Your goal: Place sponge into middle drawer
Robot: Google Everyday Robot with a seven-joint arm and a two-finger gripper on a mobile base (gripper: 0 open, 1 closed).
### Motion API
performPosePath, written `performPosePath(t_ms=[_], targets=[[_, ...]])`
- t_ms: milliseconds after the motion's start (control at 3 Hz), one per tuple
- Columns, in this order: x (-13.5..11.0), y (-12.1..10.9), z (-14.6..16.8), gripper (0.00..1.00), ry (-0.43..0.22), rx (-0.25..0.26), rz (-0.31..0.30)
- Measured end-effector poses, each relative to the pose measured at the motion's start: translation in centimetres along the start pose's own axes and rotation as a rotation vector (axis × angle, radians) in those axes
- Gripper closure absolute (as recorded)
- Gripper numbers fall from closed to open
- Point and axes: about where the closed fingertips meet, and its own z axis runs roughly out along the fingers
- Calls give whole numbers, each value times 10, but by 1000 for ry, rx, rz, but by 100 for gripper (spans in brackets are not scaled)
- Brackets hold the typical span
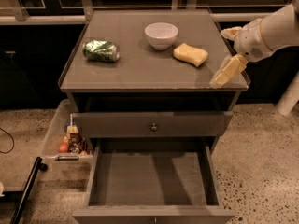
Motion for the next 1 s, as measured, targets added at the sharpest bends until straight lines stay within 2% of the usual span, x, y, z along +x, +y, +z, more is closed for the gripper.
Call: performPosePath(t_ms=[333, 667, 1000], targets=[[-3, -12, 10, 0, -71, -5, 36], [-3, -12, 11, 0, -71, -5, 36], [-6, -24, 20, 0, -124, 45, 46]])
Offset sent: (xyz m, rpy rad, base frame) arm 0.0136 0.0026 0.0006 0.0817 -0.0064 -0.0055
